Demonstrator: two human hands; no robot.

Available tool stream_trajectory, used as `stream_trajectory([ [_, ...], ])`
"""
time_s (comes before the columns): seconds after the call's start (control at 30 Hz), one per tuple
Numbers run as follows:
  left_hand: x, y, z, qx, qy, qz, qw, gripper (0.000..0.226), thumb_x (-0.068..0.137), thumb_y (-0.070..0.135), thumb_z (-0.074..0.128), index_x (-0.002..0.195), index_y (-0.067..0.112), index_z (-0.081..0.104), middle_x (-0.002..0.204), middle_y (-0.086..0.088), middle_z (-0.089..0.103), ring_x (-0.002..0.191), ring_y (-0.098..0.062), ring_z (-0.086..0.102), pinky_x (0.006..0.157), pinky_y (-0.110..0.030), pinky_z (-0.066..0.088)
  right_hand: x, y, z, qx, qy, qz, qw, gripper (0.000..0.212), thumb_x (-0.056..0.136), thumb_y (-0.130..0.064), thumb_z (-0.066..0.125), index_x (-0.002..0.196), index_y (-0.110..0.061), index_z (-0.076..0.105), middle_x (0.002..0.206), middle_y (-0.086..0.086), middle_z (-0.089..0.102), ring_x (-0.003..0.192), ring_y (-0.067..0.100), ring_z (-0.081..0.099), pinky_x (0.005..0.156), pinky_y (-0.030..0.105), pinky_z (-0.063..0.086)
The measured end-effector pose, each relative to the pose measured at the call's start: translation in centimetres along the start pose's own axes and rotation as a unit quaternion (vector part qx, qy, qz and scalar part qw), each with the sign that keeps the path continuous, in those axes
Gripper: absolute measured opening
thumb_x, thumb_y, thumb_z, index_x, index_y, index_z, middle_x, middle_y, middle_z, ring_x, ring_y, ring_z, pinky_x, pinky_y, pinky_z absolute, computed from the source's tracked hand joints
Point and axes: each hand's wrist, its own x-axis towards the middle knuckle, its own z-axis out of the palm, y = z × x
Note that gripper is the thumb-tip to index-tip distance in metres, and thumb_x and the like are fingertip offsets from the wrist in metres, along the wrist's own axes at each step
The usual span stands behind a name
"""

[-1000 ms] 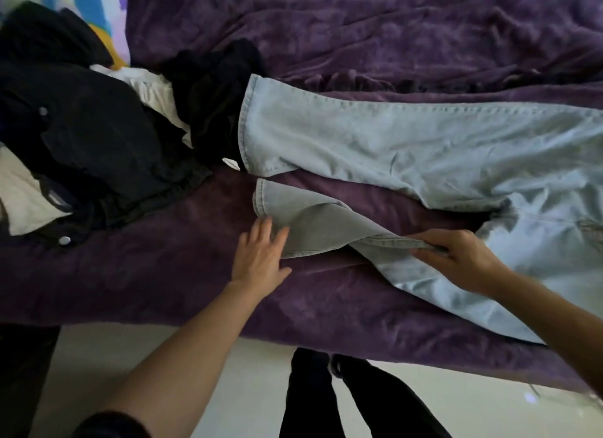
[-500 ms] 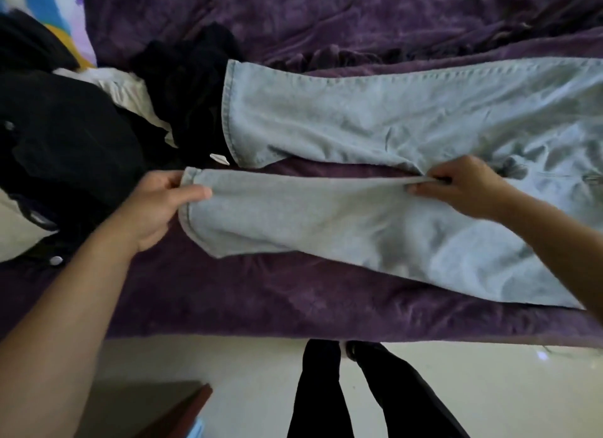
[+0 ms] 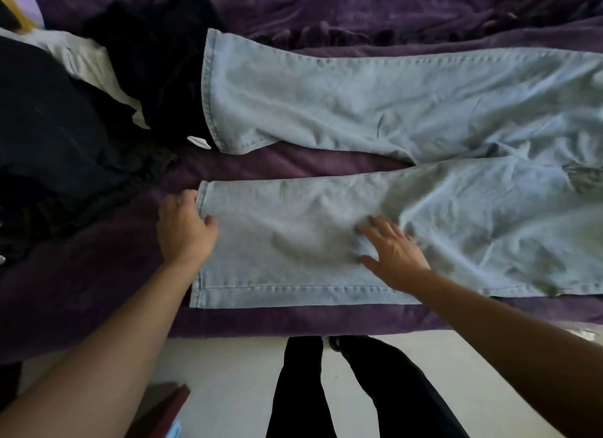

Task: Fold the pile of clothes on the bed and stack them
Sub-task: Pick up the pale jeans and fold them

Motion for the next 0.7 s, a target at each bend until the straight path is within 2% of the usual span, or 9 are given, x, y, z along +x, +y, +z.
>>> stream_trajectory([
  [0.1,-1.4,4.1,0.2,0.03,0.005,0.12,0.992,0.041,0.079,0.009,0.065,0.119,0.003,0.057,0.118,-0.023,0.053,0.11,-0.043,0.047,0.09,-0.05,0.042,-1.7,1.6,0.2,0.044,0.033,0.021,0.998,0.056,0.092,-0.04,0.057,0.143,-0.028,0.039,0.154,0.0,0.03,0.142,0.024,0.028,0.105,0.041,0.038],
  [0.2,-4.1,10.1,1.1,0.014,-0.058,0.19,0.98,0.033,0.083,0.011,0.062,0.116,0.006,0.06,0.113,-0.017,0.057,0.107,-0.037,0.051,0.089,-0.047,0.042,-3.6,4.7,-1.4,0.062,0.064,0.053,0.995,0.048,0.09,-0.035,0.059,0.136,-0.025,0.049,0.146,0.001,0.043,0.133,0.024,0.039,0.1,0.037,0.04],
  [0.37,-11.5,20.5,6.0,0.002,-0.151,0.325,0.933,0.025,0.087,0.02,0.056,0.111,0.015,0.061,0.107,-0.006,0.06,0.103,-0.028,0.054,0.085,-0.039,0.043,-8.6,15.4,-4.2,0.051,0.106,0.164,0.98,0.047,0.089,-0.025,0.061,0.135,-0.021,0.053,0.144,0.003,0.046,0.131,0.026,0.042,0.101,0.037,0.038],
  [0.47,-17.0,25.8,10.6,0.027,-0.211,0.391,0.896,0.022,0.087,0.024,0.054,0.107,0.019,0.059,0.106,-0.002,0.057,0.104,-0.024,0.052,0.085,-0.036,0.042,-12.1,23.8,-4.6,0.014,0.109,0.217,0.97,0.055,0.083,-0.017,0.063,0.137,-0.021,0.051,0.149,0.006,0.04,0.136,0.026,0.036,0.104,0.04,0.035],
  [0.57,-21.5,29.7,15.9,0.051,-0.256,0.404,0.877,0.025,0.084,0.025,0.055,0.109,0.02,0.057,0.112,-0.001,0.051,0.11,-0.023,0.048,0.089,-0.036,0.044,-15.0,32.2,-4.2,-0.069,0.072,0.234,0.967,0.074,0.079,-0.022,0.067,0.146,-0.028,0.036,0.158,0.003,0.026,0.145,0.021,0.021,0.108,0.04,0.028],
  [0.7,-24.3,33.8,22.3,0.127,-0.225,0.409,0.875,0.058,0.078,0.032,0.062,0.132,0.025,0.043,0.132,-0.004,0.04,0.122,-0.026,0.038,0.097,-0.038,0.036,-16.0,41.5,-3.1,-0.149,0.021,0.213,0.966,0.088,0.08,-0.027,0.065,0.152,-0.033,0.016,0.162,0.001,0.006,0.149,0.022,0.005,0.114,0.044,0.021],
])
